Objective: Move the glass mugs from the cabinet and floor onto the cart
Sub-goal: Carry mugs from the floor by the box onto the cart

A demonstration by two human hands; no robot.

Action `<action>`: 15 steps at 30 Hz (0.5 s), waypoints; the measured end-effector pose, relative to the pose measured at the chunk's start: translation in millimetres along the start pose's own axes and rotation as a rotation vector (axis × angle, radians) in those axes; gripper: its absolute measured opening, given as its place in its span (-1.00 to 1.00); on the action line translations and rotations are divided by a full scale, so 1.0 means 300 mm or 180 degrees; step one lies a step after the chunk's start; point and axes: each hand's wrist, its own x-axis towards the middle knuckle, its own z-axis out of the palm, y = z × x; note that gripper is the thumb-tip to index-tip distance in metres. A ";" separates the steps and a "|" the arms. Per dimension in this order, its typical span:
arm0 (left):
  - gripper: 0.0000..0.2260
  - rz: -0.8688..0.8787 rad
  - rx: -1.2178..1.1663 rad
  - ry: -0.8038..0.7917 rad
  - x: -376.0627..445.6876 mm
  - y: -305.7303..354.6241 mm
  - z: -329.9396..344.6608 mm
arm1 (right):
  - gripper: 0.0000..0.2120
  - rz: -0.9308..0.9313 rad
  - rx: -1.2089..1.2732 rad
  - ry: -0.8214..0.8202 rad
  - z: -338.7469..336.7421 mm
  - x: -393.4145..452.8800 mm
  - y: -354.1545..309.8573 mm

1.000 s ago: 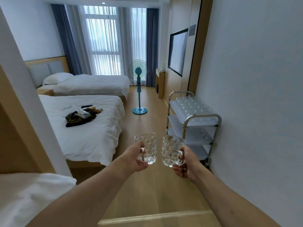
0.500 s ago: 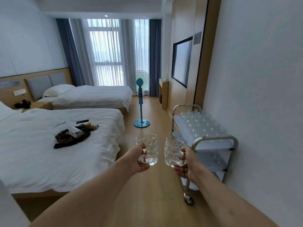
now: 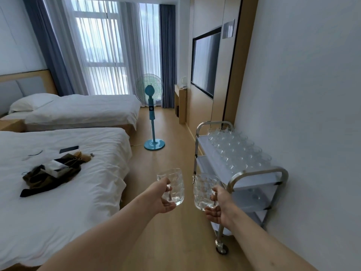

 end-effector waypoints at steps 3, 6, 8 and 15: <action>-0.75 -0.0014 0.0090 -0.0192 0.137 0.131 -0.003 | -0.72 -0.0020 0.0069 0.0180 0.075 0.110 -0.083; -0.75 -0.0023 0.0106 -0.0349 0.236 0.281 -0.012 | -0.71 -0.0003 0.0190 0.0330 0.150 0.193 -0.194; -0.76 0.0018 0.0159 -0.0434 0.292 0.384 -0.022 | -0.70 -0.0032 0.0222 0.0396 0.202 0.248 -0.274; -0.77 0.0059 0.0352 -0.0626 0.470 0.610 -0.059 | -0.70 -0.0137 0.0407 0.0537 0.370 0.423 -0.418</action>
